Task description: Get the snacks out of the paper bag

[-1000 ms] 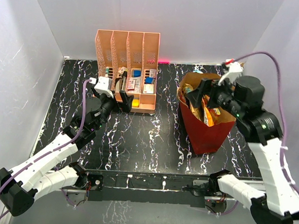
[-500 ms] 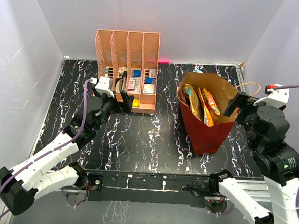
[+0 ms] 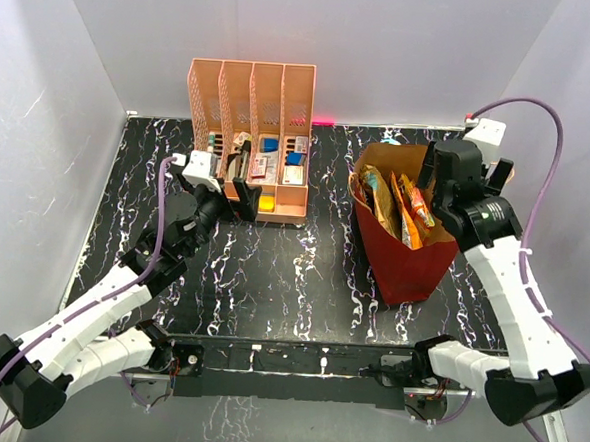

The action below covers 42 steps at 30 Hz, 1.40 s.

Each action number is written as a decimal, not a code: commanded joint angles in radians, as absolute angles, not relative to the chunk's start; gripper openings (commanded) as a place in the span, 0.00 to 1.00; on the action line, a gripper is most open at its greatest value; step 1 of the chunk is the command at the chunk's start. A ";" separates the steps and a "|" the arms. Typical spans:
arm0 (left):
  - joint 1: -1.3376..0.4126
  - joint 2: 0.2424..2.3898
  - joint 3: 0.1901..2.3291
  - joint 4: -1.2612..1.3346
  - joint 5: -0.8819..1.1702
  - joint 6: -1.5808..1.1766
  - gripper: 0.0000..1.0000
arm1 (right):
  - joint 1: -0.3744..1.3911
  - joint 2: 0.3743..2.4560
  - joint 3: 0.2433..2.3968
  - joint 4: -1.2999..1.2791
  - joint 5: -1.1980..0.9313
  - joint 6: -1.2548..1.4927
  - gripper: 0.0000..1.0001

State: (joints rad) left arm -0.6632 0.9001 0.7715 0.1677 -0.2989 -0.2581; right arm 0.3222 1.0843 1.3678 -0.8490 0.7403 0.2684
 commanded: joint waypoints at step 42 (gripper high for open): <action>-0.695 0.897 0.805 0.180 -0.328 -0.249 0.98 | -0.541 1.266 1.267 -0.349 -0.619 0.347 0.12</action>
State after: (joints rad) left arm -0.6903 0.9009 0.7715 0.1677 -0.3214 -0.2543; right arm -0.5335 1.2598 1.1854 -0.3962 -0.5751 0.3473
